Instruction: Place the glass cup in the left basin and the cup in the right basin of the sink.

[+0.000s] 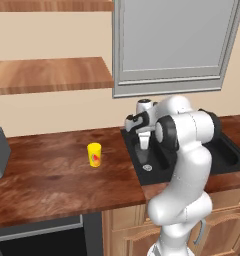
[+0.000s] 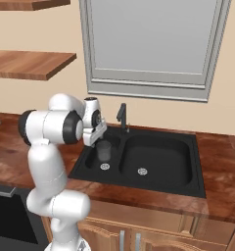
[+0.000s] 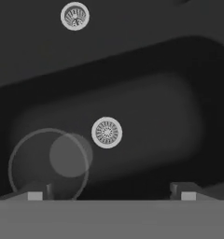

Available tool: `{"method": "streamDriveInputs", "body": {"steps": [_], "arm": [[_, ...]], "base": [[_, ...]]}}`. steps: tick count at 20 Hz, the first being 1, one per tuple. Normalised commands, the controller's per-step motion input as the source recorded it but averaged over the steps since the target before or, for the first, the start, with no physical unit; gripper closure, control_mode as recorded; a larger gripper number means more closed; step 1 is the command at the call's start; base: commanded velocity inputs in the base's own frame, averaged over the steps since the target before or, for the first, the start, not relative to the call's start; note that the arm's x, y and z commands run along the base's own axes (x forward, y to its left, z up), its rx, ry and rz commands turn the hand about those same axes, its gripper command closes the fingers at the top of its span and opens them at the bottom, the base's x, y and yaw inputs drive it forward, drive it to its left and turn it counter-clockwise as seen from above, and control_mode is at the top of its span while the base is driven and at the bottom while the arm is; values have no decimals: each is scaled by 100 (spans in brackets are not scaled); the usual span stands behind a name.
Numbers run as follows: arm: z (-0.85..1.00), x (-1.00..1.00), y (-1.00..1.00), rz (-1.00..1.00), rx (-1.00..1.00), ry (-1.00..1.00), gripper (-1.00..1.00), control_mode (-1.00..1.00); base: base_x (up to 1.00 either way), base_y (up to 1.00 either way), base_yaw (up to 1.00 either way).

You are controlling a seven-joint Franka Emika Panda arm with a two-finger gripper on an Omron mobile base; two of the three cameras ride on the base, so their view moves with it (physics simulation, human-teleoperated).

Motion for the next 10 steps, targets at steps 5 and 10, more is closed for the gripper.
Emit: {"method": "streamDriveInputs", "body": {"steps": [5,10], "arm": [[29,-33,10,21,0,-5,-100,-100],[29,-34,12,26,4,0,-100,-100]], "base": [[0,0,0],[0,0,0]]}}
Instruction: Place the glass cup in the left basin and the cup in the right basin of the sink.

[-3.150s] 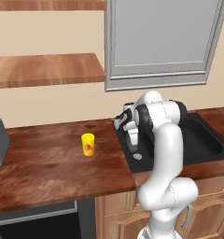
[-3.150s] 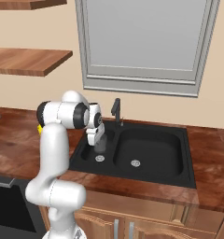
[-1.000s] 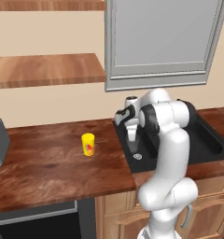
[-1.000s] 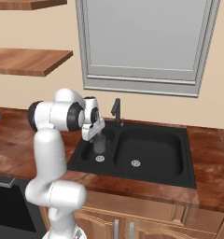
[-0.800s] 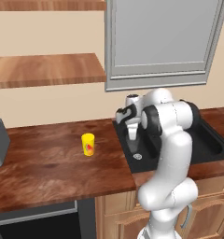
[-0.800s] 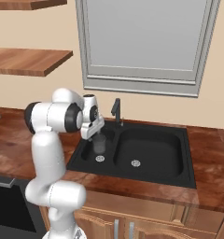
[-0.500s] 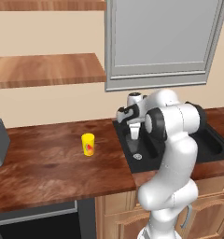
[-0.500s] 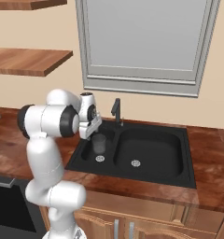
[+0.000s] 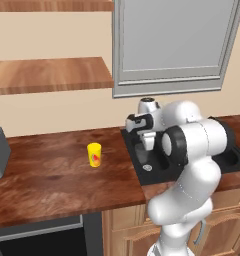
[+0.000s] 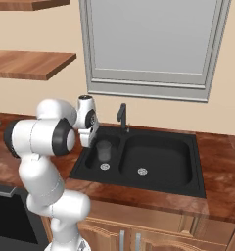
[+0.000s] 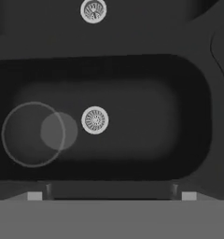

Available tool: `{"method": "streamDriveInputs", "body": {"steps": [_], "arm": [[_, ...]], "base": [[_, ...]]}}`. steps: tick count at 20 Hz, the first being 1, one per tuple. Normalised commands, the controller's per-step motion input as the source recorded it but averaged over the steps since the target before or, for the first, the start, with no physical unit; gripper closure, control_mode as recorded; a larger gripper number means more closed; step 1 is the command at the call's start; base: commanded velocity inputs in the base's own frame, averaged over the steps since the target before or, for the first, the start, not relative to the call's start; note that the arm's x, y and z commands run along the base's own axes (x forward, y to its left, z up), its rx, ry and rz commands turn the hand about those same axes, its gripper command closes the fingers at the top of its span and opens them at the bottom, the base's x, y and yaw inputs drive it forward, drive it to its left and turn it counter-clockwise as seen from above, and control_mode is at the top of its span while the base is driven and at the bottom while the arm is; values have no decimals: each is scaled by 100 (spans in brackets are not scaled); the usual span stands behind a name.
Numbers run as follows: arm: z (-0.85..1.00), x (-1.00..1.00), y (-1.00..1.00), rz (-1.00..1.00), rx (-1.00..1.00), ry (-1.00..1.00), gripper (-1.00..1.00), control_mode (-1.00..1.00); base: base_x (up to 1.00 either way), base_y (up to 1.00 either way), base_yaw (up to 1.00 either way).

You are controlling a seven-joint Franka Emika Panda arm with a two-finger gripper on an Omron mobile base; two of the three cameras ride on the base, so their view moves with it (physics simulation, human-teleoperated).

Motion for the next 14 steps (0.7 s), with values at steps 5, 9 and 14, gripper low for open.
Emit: {"method": "streamDriveInputs", "body": {"steps": [5,9,14], "arm": [[31,-33,14,30,4,0,-100,-100],[27,-20,11,32,13,0,-100,-100],[25,-20,16,32,13,0,-100,-100]], "base": [[0,0,0],[0,0,0],[0,0,0]]}}
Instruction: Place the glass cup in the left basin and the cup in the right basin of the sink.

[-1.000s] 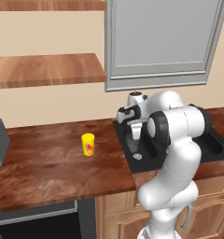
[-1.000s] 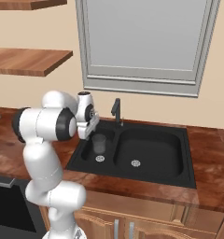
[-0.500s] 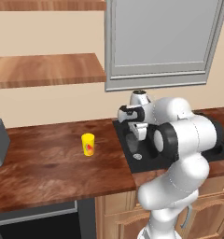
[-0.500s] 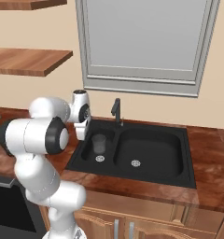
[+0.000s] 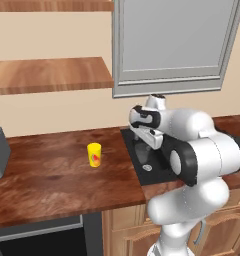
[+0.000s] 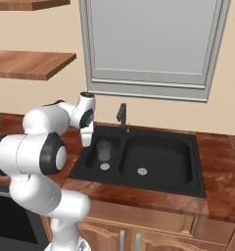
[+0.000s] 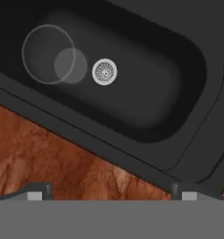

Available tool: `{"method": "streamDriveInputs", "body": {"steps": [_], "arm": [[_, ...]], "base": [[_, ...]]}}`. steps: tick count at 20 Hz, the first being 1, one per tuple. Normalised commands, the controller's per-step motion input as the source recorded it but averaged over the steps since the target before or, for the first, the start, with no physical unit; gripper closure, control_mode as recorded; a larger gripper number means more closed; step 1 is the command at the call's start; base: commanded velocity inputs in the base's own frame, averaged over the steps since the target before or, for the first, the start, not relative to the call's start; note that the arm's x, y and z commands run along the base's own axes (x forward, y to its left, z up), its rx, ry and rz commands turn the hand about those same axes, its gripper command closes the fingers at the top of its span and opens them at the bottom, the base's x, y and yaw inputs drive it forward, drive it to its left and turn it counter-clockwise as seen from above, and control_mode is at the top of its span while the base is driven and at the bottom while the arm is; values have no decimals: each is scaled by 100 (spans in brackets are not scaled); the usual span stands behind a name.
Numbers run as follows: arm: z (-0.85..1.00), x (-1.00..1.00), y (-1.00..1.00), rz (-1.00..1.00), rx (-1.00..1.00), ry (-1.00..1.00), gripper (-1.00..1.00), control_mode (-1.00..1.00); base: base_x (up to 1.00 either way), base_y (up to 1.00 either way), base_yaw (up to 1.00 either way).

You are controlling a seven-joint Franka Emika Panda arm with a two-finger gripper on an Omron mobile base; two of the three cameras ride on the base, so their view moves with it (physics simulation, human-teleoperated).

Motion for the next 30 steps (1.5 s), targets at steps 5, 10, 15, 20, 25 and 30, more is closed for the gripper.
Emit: {"method": "streamDriveInputs", "body": {"steps": [5,10,15,20,25,30], "arm": [[22,-20,20,30,10,-1,-100,-100],[16,-15,23,25,4,-6,-100,-100],[13,-16,27,20,0,-13,-100,-100],[11,-11,31,17,0,-14,-100,-100],[8,-5,37,16,-1,-20,-100,-100],[8,-8,36,15,-4,-29,-100,-100]], "base": [[0,0,0],[0,0,0],[0,0,0],[0,0,0],[0,0,0],[0,0,0]]}}
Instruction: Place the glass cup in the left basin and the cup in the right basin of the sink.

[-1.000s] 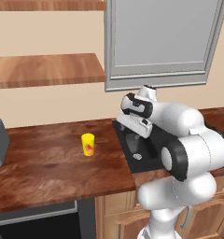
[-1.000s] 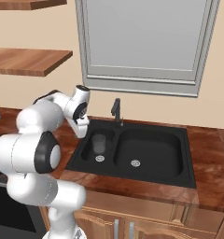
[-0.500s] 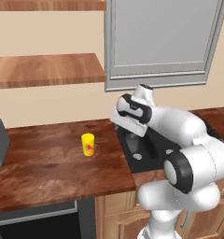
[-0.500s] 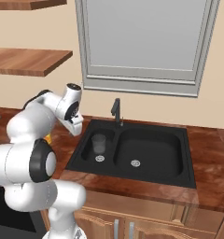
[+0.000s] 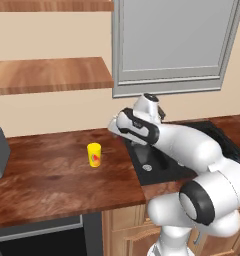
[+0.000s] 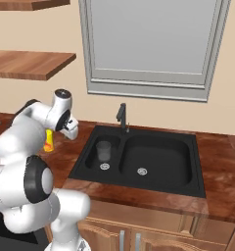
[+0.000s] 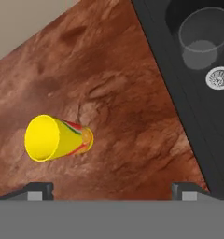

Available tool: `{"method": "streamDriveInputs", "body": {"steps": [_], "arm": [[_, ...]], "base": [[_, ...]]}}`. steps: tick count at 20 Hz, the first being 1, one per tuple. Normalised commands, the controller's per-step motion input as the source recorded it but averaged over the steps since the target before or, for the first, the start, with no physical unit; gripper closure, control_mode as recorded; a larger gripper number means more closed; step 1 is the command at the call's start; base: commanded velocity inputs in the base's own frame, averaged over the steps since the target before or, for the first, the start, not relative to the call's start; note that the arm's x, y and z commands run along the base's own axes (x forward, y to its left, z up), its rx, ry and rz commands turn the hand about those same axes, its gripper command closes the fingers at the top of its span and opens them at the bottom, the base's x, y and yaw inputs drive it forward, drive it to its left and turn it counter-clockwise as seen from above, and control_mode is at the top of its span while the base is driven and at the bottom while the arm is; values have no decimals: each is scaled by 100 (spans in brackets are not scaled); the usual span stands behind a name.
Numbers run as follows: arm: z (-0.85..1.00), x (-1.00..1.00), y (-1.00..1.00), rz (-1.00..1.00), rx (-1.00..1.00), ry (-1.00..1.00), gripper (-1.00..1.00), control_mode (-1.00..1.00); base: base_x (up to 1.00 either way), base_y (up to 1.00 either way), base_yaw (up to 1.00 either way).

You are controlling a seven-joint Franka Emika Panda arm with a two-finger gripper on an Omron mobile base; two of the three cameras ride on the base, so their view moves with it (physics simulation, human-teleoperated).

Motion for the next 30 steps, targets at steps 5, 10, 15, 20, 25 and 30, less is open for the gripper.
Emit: {"method": "streamDriveInputs", "body": {"steps": [5,10,15,20,25,30], "arm": [[9,-10,32,15,-5,-27,-100,-100],[4,-15,27,14,-8,-24,-100,-100],[0,-4,24,13,-6,-10,-100,-100],[0,0,13,13,-10,-4,-100,-100],[0,10,5,14,-10,0,-100,-100],[2,8,7,11,-12,0,-100,-100]], "base": [[0,0,0],[0,0,0],[0,0,0],[0,0,0],[0,0,0],[0,0,0]]}}
